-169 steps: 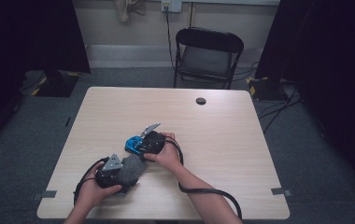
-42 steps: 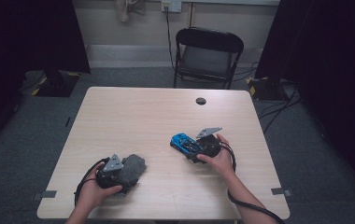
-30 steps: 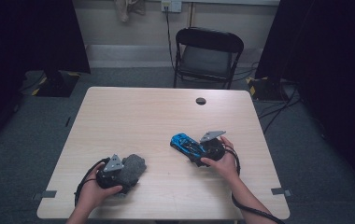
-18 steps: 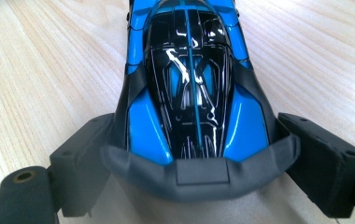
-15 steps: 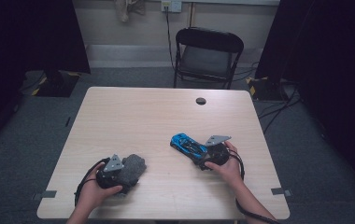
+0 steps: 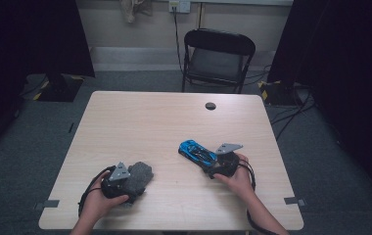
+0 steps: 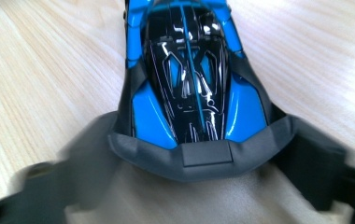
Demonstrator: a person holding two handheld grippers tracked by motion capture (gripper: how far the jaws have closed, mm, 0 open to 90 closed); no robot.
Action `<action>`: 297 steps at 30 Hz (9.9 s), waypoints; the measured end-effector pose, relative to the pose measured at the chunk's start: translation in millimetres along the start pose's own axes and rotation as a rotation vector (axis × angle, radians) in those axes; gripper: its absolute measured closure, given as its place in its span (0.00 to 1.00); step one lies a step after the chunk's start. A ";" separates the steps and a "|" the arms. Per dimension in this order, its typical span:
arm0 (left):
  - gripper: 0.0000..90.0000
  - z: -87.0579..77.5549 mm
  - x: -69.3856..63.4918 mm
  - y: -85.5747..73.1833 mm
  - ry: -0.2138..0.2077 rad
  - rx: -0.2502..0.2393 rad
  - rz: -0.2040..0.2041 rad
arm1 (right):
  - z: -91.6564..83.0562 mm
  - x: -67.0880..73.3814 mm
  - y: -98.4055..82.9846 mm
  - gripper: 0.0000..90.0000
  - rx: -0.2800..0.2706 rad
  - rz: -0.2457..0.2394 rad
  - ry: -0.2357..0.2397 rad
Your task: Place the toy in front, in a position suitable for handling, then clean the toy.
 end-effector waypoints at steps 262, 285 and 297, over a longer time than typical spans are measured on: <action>0.80 139.5 -37.6 199.0 -0.208 -0.175 -0.018 | -1.0 0.3 -0.6 0.27 -0.010 0.004 -0.001; 0.79 147.8 -35.5 199.5 -0.161 -0.141 0.014 | -1.0 0.3 -0.5 0.27 -0.009 0.004 -0.001; 0.79 148.1 -19.1 200.8 -0.111 -0.107 0.008 | -1.0 0.2 -0.6 0.27 -0.009 0.004 -0.001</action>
Point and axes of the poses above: each handheld gripper's, and its own axes: z roughly forward along the jaws, y roughly out of its top, x roughly to its left, the point moved 2 cm from there along z, roughly forward along the jaws, and after that the axes turned 12 degrees about z, right-handed, at the moved point
